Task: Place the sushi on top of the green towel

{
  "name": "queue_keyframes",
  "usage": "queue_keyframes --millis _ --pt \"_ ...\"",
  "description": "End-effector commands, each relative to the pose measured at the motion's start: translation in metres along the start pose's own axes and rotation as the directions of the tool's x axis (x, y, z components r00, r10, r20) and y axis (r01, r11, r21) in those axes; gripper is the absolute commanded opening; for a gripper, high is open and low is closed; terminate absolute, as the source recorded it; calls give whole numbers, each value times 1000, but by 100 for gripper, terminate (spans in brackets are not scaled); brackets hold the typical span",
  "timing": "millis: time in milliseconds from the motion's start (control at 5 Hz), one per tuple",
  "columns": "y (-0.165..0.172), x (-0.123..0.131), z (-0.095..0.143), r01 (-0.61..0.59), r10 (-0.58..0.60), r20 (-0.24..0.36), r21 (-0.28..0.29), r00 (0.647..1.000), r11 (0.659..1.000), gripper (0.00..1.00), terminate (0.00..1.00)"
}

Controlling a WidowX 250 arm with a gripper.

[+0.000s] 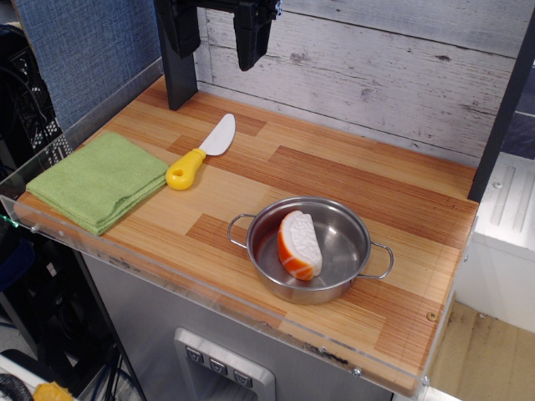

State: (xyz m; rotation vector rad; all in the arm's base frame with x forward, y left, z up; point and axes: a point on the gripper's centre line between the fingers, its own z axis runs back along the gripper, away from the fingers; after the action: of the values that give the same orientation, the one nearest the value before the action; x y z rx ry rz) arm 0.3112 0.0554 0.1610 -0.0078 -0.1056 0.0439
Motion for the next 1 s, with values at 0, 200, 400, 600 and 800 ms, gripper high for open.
queue_keyframes --millis 0,200,400,600,800 --pt "0 0 0 0 0 0 0 1000 1000 100 0" --pt "-19 -6 -6 42 -42 6 -2 999 999 100 0" --pt "-48 -14 -1 93 -93 36 -11 995 996 100 0" --pt "-72 -29 -8 154 -154 31 -12 988 988 100 0" --pt "-82 -42 -34 177 -177 -5 -2 984 984 100 0"
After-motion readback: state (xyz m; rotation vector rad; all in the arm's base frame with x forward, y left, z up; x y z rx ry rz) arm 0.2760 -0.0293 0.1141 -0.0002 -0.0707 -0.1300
